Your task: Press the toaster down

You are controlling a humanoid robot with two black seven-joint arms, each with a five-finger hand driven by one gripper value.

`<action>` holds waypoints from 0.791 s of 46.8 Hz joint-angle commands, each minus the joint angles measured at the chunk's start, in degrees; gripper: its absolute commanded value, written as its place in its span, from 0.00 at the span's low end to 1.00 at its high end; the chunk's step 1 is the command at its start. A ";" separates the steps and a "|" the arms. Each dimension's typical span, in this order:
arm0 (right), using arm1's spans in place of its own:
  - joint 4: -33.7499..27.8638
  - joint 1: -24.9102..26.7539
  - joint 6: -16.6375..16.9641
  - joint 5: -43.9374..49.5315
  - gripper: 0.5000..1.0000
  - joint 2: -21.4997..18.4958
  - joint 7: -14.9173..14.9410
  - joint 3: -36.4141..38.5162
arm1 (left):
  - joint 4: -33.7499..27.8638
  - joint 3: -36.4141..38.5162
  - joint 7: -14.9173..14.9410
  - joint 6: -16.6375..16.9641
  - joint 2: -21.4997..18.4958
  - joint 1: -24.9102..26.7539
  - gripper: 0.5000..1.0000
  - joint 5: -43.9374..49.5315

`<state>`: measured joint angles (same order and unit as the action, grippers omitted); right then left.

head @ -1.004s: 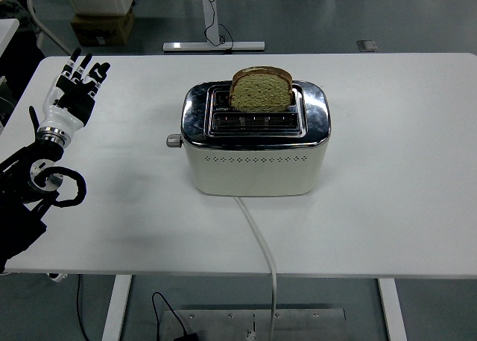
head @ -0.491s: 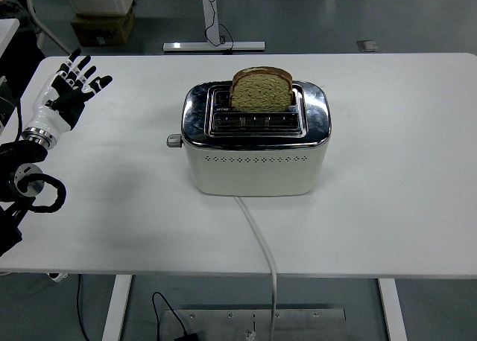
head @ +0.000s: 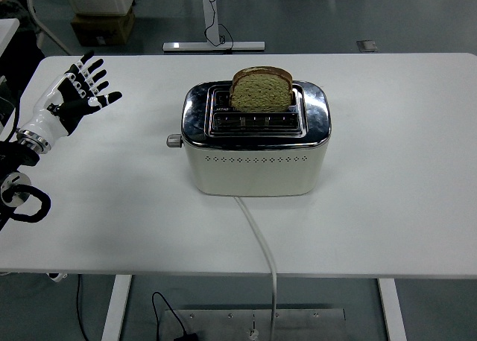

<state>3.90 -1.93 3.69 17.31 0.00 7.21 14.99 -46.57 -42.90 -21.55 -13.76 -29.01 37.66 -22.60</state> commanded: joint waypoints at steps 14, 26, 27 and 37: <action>0.05 0.00 0.00 0.00 1.00 0.00 0.00 0.04 | -5.90 0.01 -0.07 -0.13 -7.64 -2.95 1.00 -9.75; 0.05 0.00 0.00 0.00 1.00 0.00 0.00 0.04 | -10.20 0.01 -0.07 -0.21 -10.01 -3.04 1.00 -17.83; -0.03 0.00 0.00 0.00 1.00 0.00 0.00 0.04 | -10.56 0.01 -0.07 -0.21 -10.10 -3.04 1.00 -18.70; 0.05 0.00 0.00 0.00 1.00 0.00 0.00 0.04 | -13.63 0.27 -0.51 -0.13 -11.16 -3.30 1.00 -28.98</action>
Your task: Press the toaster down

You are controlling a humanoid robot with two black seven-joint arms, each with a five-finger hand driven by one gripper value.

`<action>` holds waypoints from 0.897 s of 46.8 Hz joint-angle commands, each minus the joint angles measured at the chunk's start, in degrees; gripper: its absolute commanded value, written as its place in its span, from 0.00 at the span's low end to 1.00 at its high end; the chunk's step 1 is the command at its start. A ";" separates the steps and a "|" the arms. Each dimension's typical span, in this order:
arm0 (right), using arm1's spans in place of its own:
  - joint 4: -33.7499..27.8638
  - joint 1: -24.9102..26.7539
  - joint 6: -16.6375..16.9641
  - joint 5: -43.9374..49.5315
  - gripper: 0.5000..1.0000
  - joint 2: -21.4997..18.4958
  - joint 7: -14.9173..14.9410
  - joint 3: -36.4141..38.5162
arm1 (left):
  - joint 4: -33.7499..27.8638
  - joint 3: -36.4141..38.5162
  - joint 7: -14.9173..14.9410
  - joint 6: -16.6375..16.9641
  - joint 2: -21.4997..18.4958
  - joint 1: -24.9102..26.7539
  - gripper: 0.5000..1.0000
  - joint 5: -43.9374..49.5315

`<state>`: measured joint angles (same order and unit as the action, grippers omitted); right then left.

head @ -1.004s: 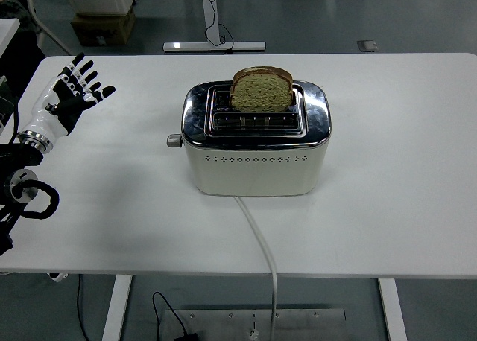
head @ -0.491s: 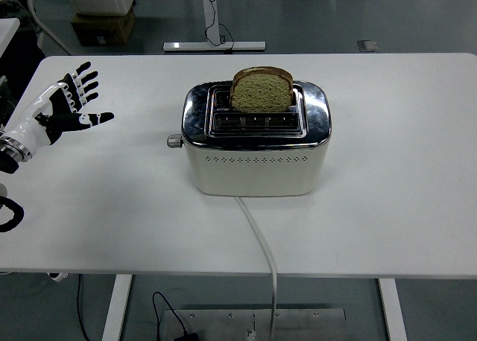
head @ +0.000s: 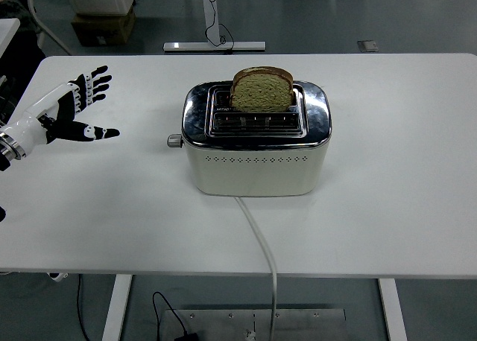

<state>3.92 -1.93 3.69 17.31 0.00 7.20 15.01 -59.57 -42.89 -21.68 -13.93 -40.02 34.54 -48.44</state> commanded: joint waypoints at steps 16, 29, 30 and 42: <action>0.03 0.00 0.00 0.00 1.00 0.00 0.00 0.02 | -1.34 0.43 -8.99 1.62 -0.93 -0.97 1.00 -16.06; -0.05 0.00 0.00 0.00 1.00 0.00 0.00 0.02 | -1.43 0.78 -13.32 4.78 -1.02 -2.72 1.00 -27.40; -0.05 0.00 0.00 0.00 1.00 0.00 0.00 0.02 | -1.43 0.96 -13.32 5.48 -1.02 -2.90 1.00 -28.45; 0.03 0.00 0.00 0.00 1.00 0.00 0.00 0.02 | -1.34 4.12 -13.32 12.17 -2.08 -3.17 1.00 -34.70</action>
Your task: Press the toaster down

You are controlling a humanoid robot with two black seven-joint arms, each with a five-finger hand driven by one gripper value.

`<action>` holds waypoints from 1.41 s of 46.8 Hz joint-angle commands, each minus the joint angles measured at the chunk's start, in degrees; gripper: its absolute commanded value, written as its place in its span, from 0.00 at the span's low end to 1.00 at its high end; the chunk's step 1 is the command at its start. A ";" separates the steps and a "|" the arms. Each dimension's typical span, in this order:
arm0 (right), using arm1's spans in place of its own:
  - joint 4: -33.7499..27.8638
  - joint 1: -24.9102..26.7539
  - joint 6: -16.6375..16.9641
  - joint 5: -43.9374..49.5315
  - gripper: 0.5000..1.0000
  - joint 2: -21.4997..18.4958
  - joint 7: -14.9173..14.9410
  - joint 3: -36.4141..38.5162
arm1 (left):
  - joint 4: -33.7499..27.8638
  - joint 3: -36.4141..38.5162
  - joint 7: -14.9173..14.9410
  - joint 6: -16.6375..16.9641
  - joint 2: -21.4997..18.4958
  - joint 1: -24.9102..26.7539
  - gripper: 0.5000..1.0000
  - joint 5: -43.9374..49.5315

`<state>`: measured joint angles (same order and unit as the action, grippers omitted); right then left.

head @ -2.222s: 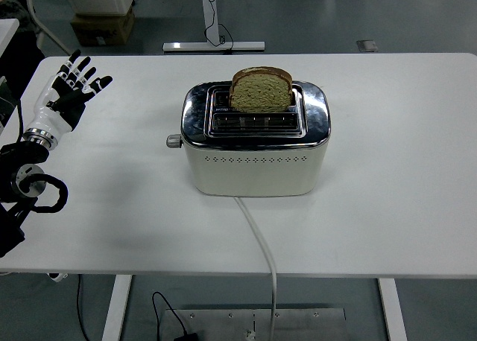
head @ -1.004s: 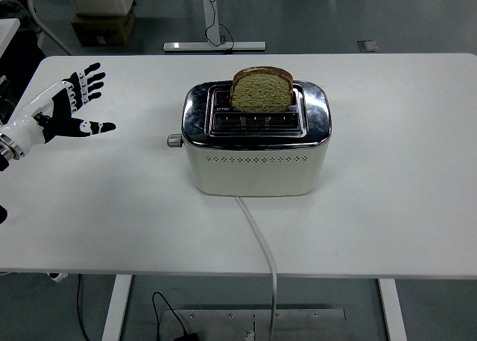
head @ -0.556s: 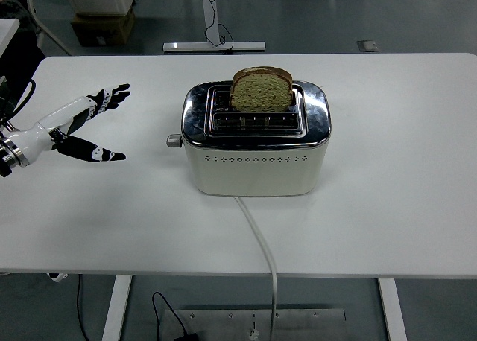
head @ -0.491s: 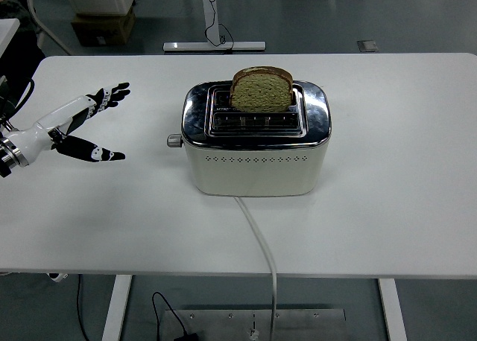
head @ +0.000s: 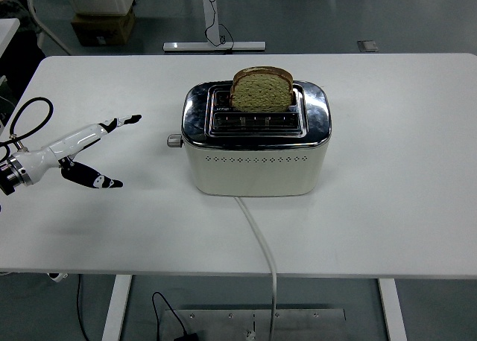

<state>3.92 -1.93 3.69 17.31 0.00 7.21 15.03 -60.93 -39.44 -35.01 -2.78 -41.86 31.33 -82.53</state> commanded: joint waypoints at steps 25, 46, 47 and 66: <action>-0.05 0.00 0.00 0.00 1.00 0.00 0.00 0.00 | -2.62 1.29 0.01 2.34 -0.06 1.28 1.00 -3.25; 0.04 0.00 0.00 0.00 1.00 0.00 0.00 0.00 | -5.52 2.87 0.01 6.47 -0.15 0.84 1.00 -9.40; -0.05 0.00 0.00 0.00 1.00 0.00 0.00 0.00 | -5.52 3.05 0.01 6.64 -0.15 0.84 1.00 -9.40; 0.04 0.00 0.00 0.00 1.00 0.00 0.00 -0.08 | -5.52 3.67 0.01 7.08 0.46 0.84 1.00 -9.40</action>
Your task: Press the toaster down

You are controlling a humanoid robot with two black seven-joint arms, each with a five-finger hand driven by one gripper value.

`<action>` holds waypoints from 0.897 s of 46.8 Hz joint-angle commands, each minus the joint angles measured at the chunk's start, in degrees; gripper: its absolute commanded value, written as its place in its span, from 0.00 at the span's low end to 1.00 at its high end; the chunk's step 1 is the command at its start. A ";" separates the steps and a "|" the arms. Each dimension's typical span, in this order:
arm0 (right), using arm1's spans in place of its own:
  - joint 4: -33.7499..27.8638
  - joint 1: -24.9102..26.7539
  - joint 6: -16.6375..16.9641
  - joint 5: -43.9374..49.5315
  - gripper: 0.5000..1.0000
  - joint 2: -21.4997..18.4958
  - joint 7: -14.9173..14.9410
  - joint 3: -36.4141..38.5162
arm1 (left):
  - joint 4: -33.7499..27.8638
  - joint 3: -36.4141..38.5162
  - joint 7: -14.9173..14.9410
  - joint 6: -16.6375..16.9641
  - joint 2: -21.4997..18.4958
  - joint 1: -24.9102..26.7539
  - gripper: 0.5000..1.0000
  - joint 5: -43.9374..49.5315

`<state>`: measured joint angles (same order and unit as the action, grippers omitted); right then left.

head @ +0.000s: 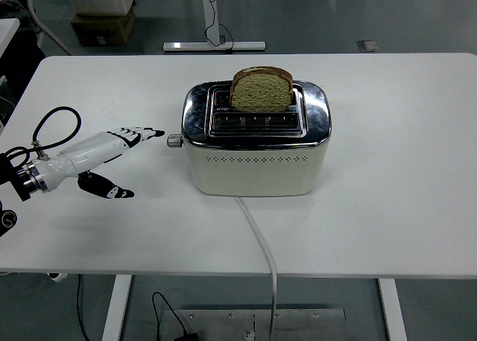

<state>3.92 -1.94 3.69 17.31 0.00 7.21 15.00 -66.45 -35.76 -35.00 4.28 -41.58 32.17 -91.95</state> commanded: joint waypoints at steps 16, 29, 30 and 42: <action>0.04 0.00 0.00 0.00 1.00 0.00 0.00 0.03 | -0.70 0.17 0.00 -0.06 0.45 0.09 1.00 0.02; -0.05 0.00 0.00 0.00 1.00 0.00 0.00 -0.06 | -0.61 1.92 0.00 -0.06 0.45 0.09 1.00 0.02; 0.04 0.00 0.00 0.00 1.00 0.00 0.00 0.03 | -0.61 2.01 0.00 -0.06 0.45 0.09 1.00 0.02; -0.05 0.00 0.00 0.00 1.00 0.00 0.00 0.03 | -0.17 2.19 0.00 -0.06 0.45 0.18 1.00 0.19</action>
<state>3.94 -1.93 3.69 17.32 0.00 7.21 15.02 -66.75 -33.57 -35.00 4.22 -41.13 32.41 -91.80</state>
